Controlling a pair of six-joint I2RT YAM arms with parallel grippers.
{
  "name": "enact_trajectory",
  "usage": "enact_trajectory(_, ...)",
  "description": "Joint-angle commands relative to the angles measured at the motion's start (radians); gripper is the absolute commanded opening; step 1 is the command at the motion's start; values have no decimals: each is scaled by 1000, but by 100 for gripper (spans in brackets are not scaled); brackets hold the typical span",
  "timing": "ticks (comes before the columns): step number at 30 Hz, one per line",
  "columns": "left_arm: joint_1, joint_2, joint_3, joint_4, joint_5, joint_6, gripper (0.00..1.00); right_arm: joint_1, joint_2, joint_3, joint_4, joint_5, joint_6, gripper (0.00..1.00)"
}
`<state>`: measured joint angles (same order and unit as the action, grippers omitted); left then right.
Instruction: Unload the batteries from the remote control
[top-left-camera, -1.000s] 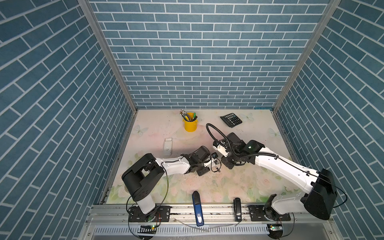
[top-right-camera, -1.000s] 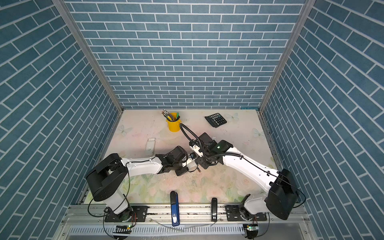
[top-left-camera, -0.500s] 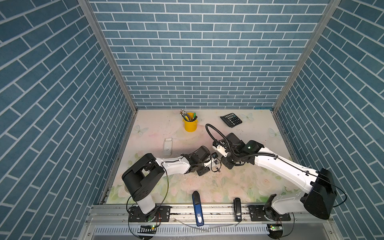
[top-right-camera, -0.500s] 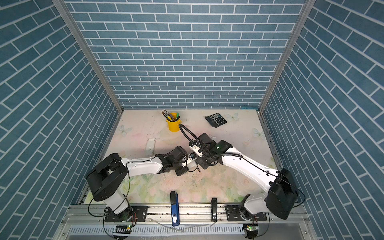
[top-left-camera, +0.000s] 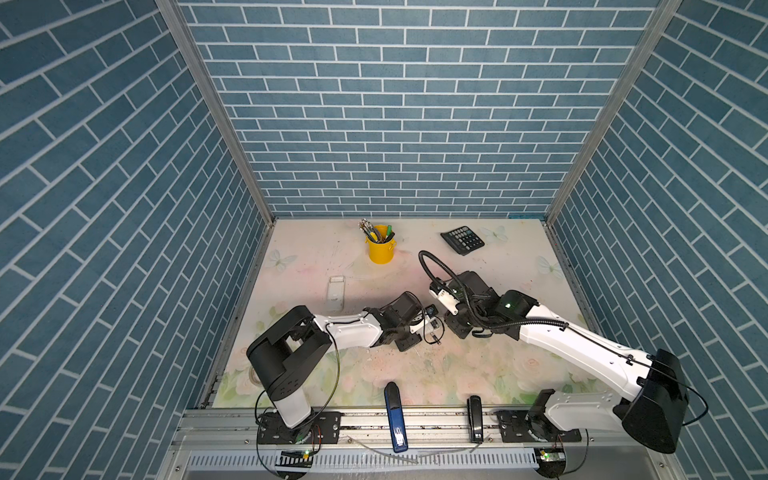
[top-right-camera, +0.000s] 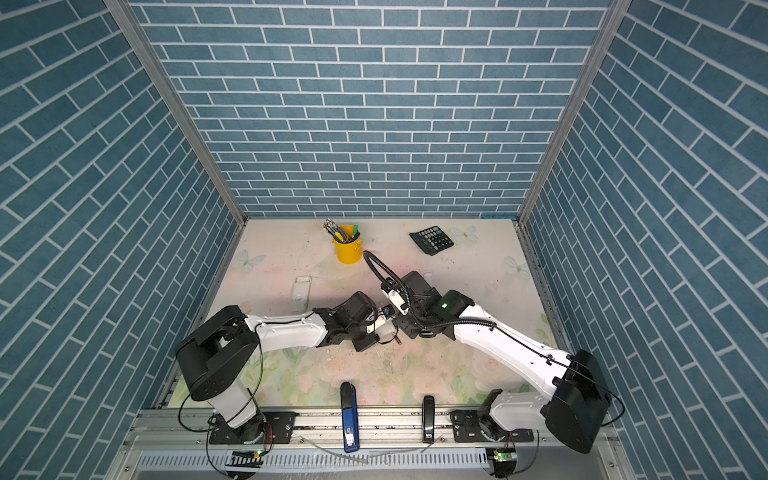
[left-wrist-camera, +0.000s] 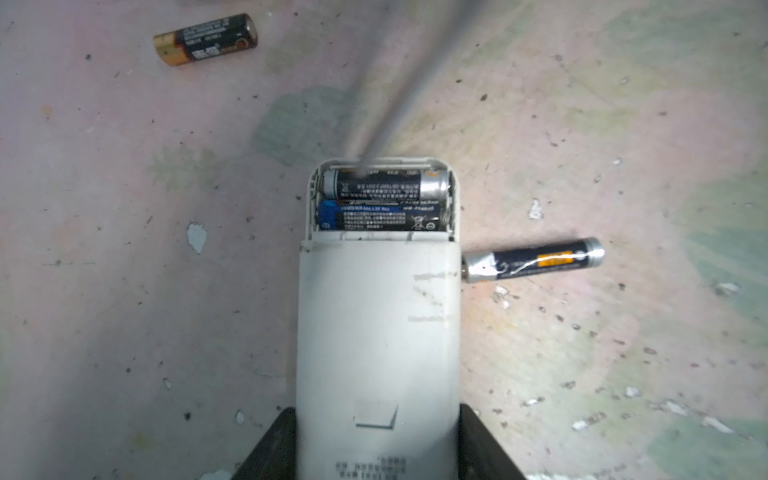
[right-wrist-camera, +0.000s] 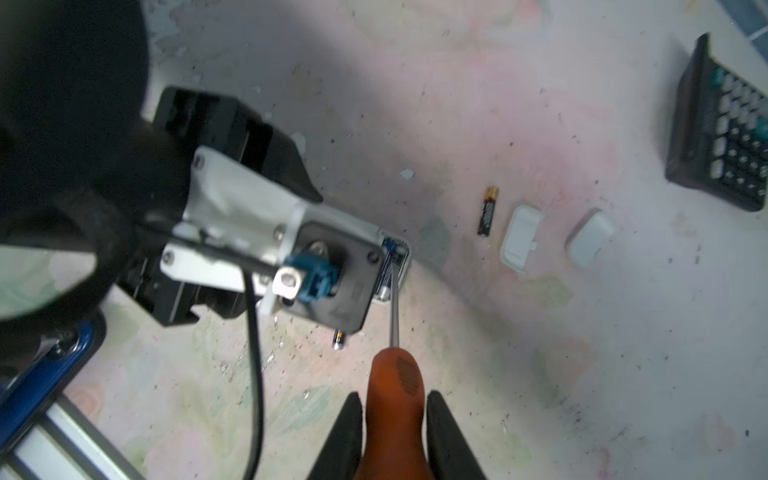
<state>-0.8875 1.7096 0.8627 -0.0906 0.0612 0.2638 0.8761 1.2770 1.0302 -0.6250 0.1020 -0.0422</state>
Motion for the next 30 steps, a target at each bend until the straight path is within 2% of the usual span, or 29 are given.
enact_trajectory(1,-16,44,-6,-80,20,22,21,0,-21,-17,84,37,-18,0)
enact_trajectory(6,-18,50,-2,-86,5,22,20,-1,-12,-1,56,35,-23,0)
enact_trajectory(16,-18,52,-2,-87,-30,20,20,3,-45,30,-170,28,28,0)
enact_trajectory(30,-18,60,1,-87,-30,20,19,25,-33,20,-190,15,33,0)
